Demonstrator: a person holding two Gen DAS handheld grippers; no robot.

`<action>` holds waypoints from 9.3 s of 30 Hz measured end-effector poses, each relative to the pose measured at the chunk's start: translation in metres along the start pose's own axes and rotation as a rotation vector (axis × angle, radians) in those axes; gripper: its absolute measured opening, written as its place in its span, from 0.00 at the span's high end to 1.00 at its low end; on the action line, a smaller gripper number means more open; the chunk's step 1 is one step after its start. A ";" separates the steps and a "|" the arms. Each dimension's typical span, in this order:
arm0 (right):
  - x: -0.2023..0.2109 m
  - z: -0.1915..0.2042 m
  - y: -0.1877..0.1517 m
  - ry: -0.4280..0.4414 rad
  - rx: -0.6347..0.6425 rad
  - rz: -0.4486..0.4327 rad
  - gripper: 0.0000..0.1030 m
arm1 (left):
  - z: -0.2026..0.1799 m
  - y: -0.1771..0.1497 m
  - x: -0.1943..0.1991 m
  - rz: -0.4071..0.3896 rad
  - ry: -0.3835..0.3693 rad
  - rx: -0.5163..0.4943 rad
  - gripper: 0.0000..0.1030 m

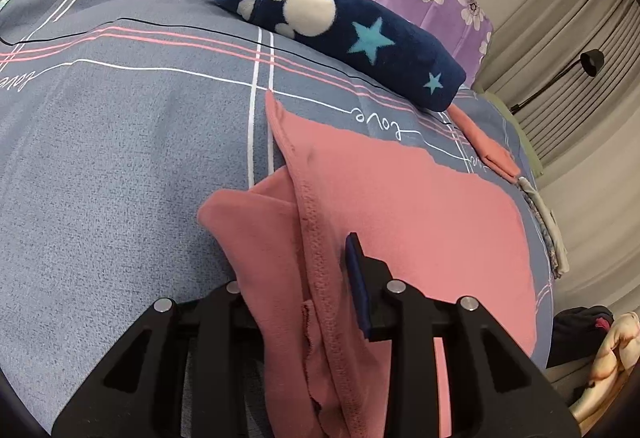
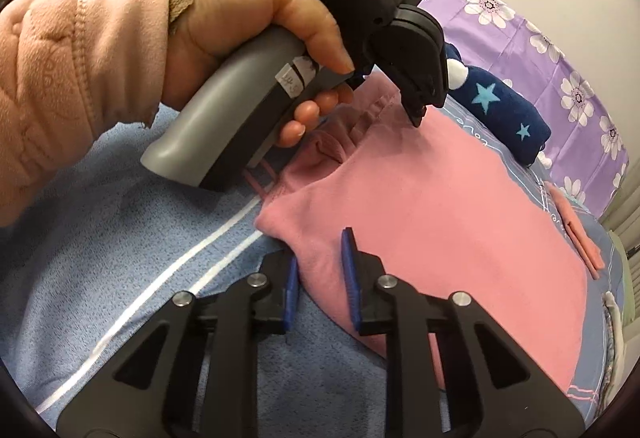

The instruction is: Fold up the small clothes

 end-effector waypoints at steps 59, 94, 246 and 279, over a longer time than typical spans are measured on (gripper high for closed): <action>0.124 -0.299 -0.203 -0.007 -0.976 -0.194 0.96 | -0.369 -0.056 -0.138 0.152 0.149 -0.553 0.91; 0.120 -0.309 -0.213 0.001 -1.027 -0.124 0.92 | -0.254 -0.106 0.034 -0.157 0.041 -0.407 0.14; 0.087 -0.349 -0.146 0.074 -0.691 -0.162 0.70 | -0.224 -0.101 -0.006 -0.034 -0.077 -0.502 0.25; 0.086 -0.342 -0.212 0.081 -0.978 -0.022 0.49 | -0.227 -0.153 0.012 0.038 -0.089 -0.340 0.10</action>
Point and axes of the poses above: each gripper's, at about its wrist camera, not at the fingertips, and x roughly against the way its jaws point, z to its left, y to its top, the point moved 6 cm from there along -x, roughly the way its jaws point, and after that the axes turned 10 degrees about -z, right-handed, at the moved point
